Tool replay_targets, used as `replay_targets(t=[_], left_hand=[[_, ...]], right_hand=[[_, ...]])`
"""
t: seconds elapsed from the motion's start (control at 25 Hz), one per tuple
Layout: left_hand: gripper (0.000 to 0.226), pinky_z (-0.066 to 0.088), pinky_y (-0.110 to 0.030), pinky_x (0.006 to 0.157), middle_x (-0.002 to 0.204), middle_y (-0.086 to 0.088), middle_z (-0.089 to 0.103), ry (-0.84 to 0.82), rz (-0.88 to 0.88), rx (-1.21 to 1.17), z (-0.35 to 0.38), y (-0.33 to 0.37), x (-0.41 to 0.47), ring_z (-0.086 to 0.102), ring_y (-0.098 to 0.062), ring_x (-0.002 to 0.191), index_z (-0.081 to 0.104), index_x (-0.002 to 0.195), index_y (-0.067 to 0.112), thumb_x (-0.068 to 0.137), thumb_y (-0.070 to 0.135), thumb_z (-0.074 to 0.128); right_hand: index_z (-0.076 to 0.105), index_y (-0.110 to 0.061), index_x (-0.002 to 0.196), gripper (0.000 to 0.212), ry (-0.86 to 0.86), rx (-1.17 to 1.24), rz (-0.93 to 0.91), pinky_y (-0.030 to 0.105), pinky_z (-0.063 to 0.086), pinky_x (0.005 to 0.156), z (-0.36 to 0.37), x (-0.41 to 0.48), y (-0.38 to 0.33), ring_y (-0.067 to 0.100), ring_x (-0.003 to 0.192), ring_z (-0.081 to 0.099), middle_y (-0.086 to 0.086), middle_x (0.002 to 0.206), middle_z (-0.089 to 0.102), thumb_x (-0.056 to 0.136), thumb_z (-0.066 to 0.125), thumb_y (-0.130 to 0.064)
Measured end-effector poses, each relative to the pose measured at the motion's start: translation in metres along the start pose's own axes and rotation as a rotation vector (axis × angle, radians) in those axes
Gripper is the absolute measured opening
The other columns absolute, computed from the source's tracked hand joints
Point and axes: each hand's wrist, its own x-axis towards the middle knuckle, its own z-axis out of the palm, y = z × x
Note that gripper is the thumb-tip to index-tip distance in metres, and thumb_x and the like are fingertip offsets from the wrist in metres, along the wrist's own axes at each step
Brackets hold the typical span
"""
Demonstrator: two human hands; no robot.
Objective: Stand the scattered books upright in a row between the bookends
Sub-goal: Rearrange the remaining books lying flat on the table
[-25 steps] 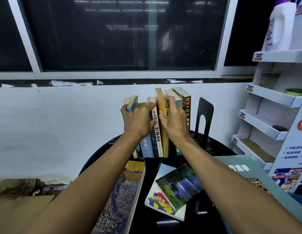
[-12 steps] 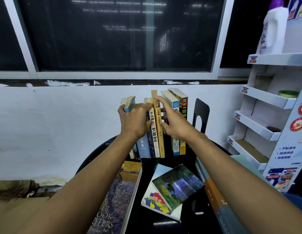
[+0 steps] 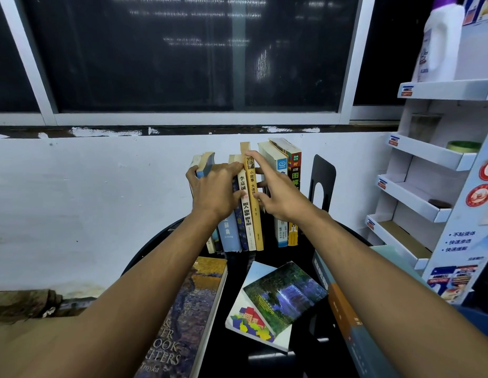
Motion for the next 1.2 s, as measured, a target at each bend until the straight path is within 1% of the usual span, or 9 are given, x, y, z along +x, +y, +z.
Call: replay_targets(t=[0.12,0.32,0.48,0.72,0.76,0.88,0.96,1.08,1.2], left_hand=[[0.041,0.017,-0.054,0.109,0.118,0.013,0.070,-0.006,0.002,-0.005,-0.001,0.000,0.000,0.059,-0.021,0.121,0.056,0.126,0.038,0.089,0.042,0.071],[0.036,0.016,-0.056,0.109,0.119,0.013,0.069,-0.018,0.009,-0.012,-0.003,-0.001,-0.001,0.057,-0.022,0.123,0.056,0.122,0.037,0.089,0.042,0.070],[0.046,0.008,-0.058,0.113,0.128,0.011,0.064,-0.065,0.026,-0.032,-0.006,0.002,-0.004,0.054,-0.022,0.129,0.049,0.132,0.036,0.091,0.040,0.068],[0.047,0.005,-0.058,0.114,0.135,0.008,0.059,-0.125,0.020,-0.117,-0.021,0.009,-0.015,0.050,-0.019,0.132,0.049,0.138,0.029,0.094,0.036,0.064],[0.047,0.008,-0.057,0.113,0.138,0.008,0.057,-0.120,0.025,-0.132,-0.023,0.009,-0.019,0.049,-0.018,0.133,0.050,0.138,0.029,0.094,0.036,0.064],[0.057,0.016,-0.053,0.112,0.154,0.009,0.043,-0.110,0.039,-0.136,-0.032,0.003,-0.034,0.040,-0.016,0.141,0.046,0.146,0.029,0.093,0.040,0.065],[0.060,0.026,-0.051,0.112,0.156,0.007,0.041,-0.138,0.043,-0.157,-0.039,-0.007,-0.048,0.040,-0.017,0.142,0.045,0.148,0.031,0.093,0.041,0.065],[0.059,0.041,-0.047,0.110,0.152,0.000,0.046,-0.215,0.034,-0.196,-0.052,-0.030,-0.073,0.046,-0.022,0.138,0.050,0.146,0.026,0.092,0.043,0.067],[0.057,0.044,-0.037,0.107,0.145,-0.002,0.052,-0.300,0.014,-0.219,-0.064,-0.058,-0.099,0.052,-0.019,0.131,0.056,0.142,0.026,0.090,0.047,0.069]], right_hand=[[0.015,-0.050,0.153,0.089,-0.001,-0.018,0.006,0.013,0.053,0.059,0.000,0.000,-0.002,-0.010,0.087,0.063,-0.018,0.103,0.056,0.097,0.055,0.007],[0.008,-0.055,0.151,0.095,0.013,-0.070,0.009,0.031,0.060,0.082,0.004,0.000,-0.007,0.007,0.098,0.066,-0.007,0.121,0.058,0.096,0.056,0.006],[0.002,-0.056,0.152,0.099,-0.019,-0.054,0.025,0.040,0.056,0.095,-0.001,-0.008,-0.011,0.011,0.115,0.061,0.000,0.136,0.056,0.096,0.059,0.002],[0.005,-0.039,0.160,0.091,-0.133,-0.164,-0.021,0.007,0.035,0.093,-0.022,-0.032,-0.017,-0.001,0.122,0.044,-0.003,0.157,0.037,0.097,0.065,-0.012],[0.008,-0.038,0.160,0.088,-0.127,-0.186,-0.036,0.008,0.034,0.097,-0.024,-0.037,-0.019,0.002,0.127,0.044,-0.003,0.157,0.036,0.097,0.065,-0.016],[0.019,-0.036,0.158,0.076,-0.100,-0.264,-0.072,0.030,0.033,0.113,-0.019,-0.050,-0.022,0.014,0.137,0.041,-0.003,0.155,0.036,0.097,0.065,-0.029],[0.027,-0.034,0.155,0.068,-0.105,-0.304,-0.075,0.041,0.036,0.115,-0.010,-0.056,-0.025,0.016,0.138,0.041,-0.004,0.154,0.037,0.097,0.063,-0.037],[0.035,-0.030,0.152,0.062,-0.156,-0.314,-0.058,0.044,0.038,0.114,0.011,-0.068,-0.034,0.016,0.139,0.040,-0.005,0.155,0.038,0.097,0.061,-0.044],[0.037,-0.031,0.150,0.059,-0.220,-0.299,-0.020,0.044,0.039,0.113,0.035,-0.079,-0.042,0.016,0.139,0.041,-0.002,0.154,0.041,0.097,0.058,-0.049]])
